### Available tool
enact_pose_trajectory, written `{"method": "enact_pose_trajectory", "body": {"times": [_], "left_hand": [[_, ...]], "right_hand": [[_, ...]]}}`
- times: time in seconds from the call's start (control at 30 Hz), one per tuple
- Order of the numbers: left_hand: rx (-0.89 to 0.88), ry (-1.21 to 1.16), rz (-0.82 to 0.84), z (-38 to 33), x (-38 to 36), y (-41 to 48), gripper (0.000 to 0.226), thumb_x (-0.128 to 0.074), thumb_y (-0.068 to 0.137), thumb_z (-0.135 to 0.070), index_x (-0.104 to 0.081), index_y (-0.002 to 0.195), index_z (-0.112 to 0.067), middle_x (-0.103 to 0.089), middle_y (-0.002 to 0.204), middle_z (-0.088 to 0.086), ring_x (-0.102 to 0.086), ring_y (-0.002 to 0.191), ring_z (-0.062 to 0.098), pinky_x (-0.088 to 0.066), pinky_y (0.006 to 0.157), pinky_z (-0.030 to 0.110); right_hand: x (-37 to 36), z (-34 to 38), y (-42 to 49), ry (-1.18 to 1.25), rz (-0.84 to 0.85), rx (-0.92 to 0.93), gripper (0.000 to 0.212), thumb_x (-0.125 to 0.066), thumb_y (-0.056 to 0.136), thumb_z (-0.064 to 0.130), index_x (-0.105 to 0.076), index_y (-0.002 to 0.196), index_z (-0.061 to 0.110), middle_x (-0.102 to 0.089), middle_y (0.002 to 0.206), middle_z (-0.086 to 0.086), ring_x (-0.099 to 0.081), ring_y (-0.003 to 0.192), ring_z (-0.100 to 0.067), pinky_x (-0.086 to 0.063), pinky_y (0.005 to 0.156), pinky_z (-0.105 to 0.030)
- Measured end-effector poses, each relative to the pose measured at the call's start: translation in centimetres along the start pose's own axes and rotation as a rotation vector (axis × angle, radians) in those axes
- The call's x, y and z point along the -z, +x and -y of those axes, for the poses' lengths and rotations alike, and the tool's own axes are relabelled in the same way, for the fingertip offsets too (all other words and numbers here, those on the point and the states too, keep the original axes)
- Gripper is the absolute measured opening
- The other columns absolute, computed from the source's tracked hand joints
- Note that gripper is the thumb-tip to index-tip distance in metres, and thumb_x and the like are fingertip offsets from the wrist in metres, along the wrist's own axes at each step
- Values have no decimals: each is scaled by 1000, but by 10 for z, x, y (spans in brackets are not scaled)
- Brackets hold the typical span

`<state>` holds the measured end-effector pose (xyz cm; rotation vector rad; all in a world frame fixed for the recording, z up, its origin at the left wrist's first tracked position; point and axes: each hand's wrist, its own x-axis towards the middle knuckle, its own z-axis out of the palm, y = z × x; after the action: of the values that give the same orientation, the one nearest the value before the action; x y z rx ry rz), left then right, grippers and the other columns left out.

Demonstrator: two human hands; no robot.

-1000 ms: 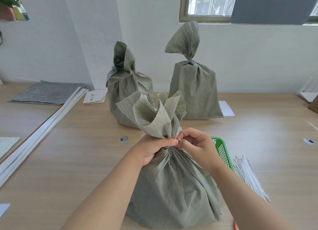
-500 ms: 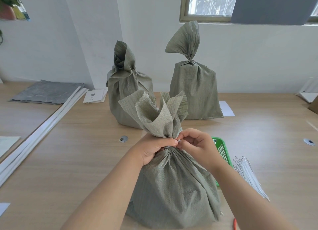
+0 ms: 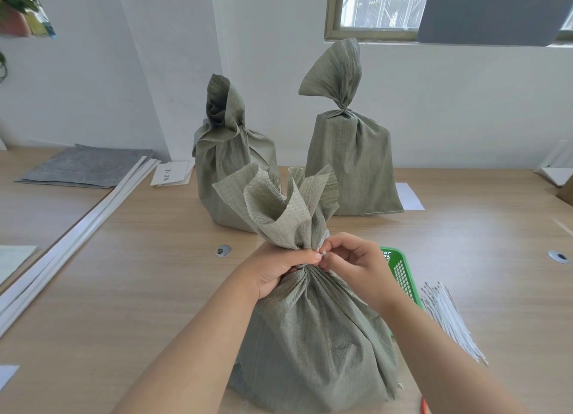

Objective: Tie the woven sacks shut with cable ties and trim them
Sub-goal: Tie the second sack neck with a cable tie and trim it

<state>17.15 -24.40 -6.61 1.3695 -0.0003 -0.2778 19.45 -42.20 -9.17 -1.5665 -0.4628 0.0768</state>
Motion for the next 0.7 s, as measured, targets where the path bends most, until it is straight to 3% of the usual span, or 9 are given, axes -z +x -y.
{"method": "enact_pose_trajectory", "body": {"times": [0.27, 0.47, 0.6, 0.7], "left_hand": [[-8, 11, 1, 3, 2, 2, 17, -76, 67, -6, -77, 81, -15, -76, 84, 3, -70, 83, 12, -54, 88, 29], [-9, 6, 11, 3, 2, 2, 15, -76, 66, -6, -78, 77, -16, -75, 83, 4, -70, 83, 13, -54, 88, 31], [-11, 3, 9, 3, 3, 2, 15, -77, 67, -6, -78, 78, -17, -74, 84, 4, -69, 85, 14, -53, 90, 33], [-15, -13, 18, 2, 3, 2, 20, -76, 78, 5, -77, 86, -13, -77, 89, 4, -71, 89, 14, -56, 89, 30]], "right_hand": [[-1, 1, -1, 9, 9, -3, 5, -63, 87, -13, -65, 88, -9, -67, 71, -9, -60, 70, -19, -49, 72, -30], [-1, 2, -2, -6, 4, -2, 8, -66, 87, -10, -68, 86, -1, -68, 72, -9, -60, 71, -21, -47, 74, -38], [-2, 3, -3, -26, -4, 2, 3, -69, 82, 6, -70, 84, 6, -69, 74, -11, -61, 72, -22, -47, 74, -41], [-1, 4, -3, -33, 10, 10, 3, -69, 82, 8, -71, 85, 8, -69, 75, -14, -60, 73, -24, -48, 74, -44]]}}
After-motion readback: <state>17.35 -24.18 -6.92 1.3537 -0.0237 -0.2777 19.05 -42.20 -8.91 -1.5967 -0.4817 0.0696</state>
